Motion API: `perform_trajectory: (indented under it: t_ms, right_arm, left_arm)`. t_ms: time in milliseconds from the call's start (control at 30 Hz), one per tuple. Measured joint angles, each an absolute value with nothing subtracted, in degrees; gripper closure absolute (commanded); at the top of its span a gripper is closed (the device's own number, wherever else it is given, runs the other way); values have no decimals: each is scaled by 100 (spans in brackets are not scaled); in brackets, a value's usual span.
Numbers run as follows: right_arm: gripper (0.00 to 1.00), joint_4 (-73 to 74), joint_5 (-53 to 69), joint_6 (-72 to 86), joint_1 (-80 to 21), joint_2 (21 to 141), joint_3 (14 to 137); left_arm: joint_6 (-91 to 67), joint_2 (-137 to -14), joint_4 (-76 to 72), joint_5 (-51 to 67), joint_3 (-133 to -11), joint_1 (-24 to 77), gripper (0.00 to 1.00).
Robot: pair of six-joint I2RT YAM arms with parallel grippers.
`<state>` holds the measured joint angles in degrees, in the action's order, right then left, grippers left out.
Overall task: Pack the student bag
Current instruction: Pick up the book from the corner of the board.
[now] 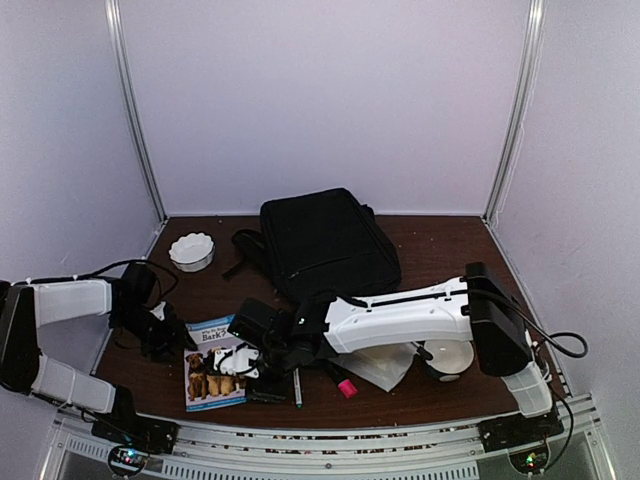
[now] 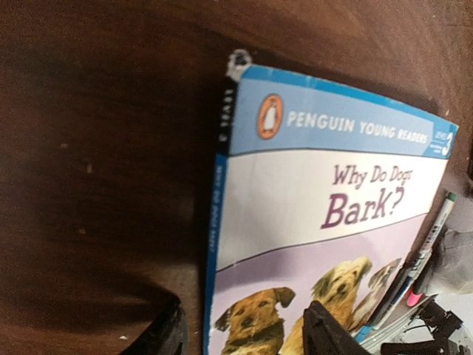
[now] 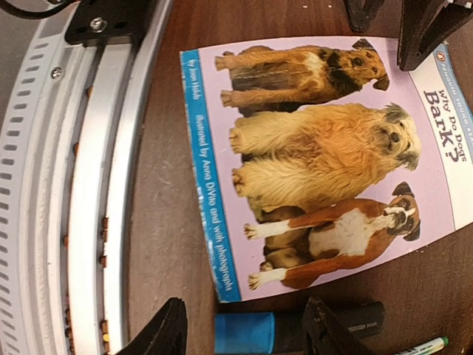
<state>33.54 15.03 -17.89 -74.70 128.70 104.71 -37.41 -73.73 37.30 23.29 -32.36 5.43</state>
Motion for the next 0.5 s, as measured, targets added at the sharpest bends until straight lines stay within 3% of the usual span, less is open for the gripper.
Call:
perform_trajectory:
  t_ms: [400,500]
  right_arm:
    - [57,3437,1981,-1715,-7129,14057,11649]
    - [59,3529,2309,-1638,-7019,14212,11883]
  left_arm:
    - [-4080,-7430,1964,3164,-2727,698,41]
    - [-4154,-7559,1542,3334,-2657,749,36]
